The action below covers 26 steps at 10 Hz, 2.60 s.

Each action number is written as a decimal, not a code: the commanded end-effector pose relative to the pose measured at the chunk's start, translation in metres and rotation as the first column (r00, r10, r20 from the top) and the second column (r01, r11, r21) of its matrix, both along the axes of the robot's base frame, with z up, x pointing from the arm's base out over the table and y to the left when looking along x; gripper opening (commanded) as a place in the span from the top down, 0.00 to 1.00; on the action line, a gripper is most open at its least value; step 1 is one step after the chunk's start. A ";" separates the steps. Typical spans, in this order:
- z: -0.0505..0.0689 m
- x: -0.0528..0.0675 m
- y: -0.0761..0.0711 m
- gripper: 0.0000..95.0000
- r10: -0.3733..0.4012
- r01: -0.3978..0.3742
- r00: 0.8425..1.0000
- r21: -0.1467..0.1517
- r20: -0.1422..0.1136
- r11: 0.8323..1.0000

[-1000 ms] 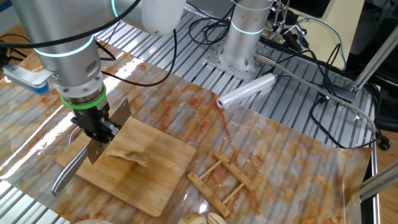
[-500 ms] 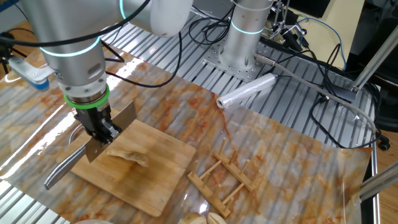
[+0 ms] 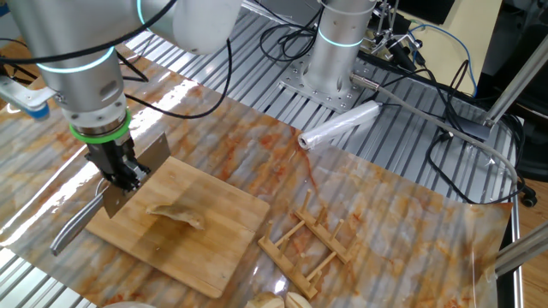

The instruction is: Slice the lotus root

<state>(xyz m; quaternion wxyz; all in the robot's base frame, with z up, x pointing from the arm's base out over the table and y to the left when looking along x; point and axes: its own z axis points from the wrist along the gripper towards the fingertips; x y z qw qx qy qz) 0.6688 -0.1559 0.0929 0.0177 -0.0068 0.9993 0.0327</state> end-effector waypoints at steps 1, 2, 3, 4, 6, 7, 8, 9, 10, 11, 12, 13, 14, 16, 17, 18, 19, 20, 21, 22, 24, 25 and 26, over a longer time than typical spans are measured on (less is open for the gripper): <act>0.001 -0.002 0.006 1.00 -0.001 0.001 1.000 0.006 -0.001 1.000; 0.003 -0.005 0.017 1.00 -0.026 0.026 1.000 0.012 -0.003 1.000; 0.004 -0.008 0.027 1.00 -0.045 0.045 0.999 0.013 -0.005 0.999; 0.005 -0.012 0.037 1.00 -0.062 0.062 0.998 0.014 -0.006 0.998; 0.005 -0.020 0.066 1.00 -0.095 0.095 0.995 0.019 -0.005 0.995; 0.004 -0.021 0.073 1.00 -0.096 0.096 0.995 0.018 -0.003 0.995; 0.002 -0.023 0.090 1.00 -0.091 0.091 0.996 0.017 0.002 0.996; 0.000 -0.024 0.099 1.00 -0.086 0.086 0.996 0.015 0.011 0.996; -0.002 -0.025 0.104 1.00 -0.083 0.083 0.996 0.015 0.011 0.996; -0.006 -0.028 0.113 1.00 -0.083 0.082 0.997 0.016 0.013 0.996; -0.014 -0.031 0.128 1.00 -0.091 0.091 0.996 0.013 0.016 0.996; -0.018 -0.033 0.135 1.00 -0.095 0.095 0.995 0.013 0.015 0.995; -0.022 -0.034 0.141 1.00 -0.092 0.091 0.996 0.006 0.017 0.996; -0.035 -0.034 0.146 1.00 -0.103 0.102 0.994 0.014 0.022 0.995; -0.039 -0.034 0.147 1.00 -0.103 0.103 0.994 0.014 0.024 0.995; -0.043 -0.034 0.149 1.00 -0.108 0.107 0.994 0.018 0.028 0.994; -0.047 -0.034 0.149 1.00 -0.111 0.111 0.993 0.017 0.031 0.994; -0.050 -0.034 0.151 1.00 -0.115 0.114 0.993 0.019 0.034 0.993; -0.052 -0.035 0.153 1.00 -0.122 0.121 0.992 0.020 0.040 0.992; -0.053 -0.035 0.154 1.00 -0.124 0.124 0.991 0.021 0.040 0.992; -0.050 -0.036 0.156 1.00 -0.132 0.132 0.990 0.018 0.041 0.991; -0.046 -0.036 0.155 1.00 -0.130 0.130 0.991 0.010 0.039 0.991; -0.039 -0.036 0.154 1.00 -0.127 0.126 0.991 0.009 0.035 0.992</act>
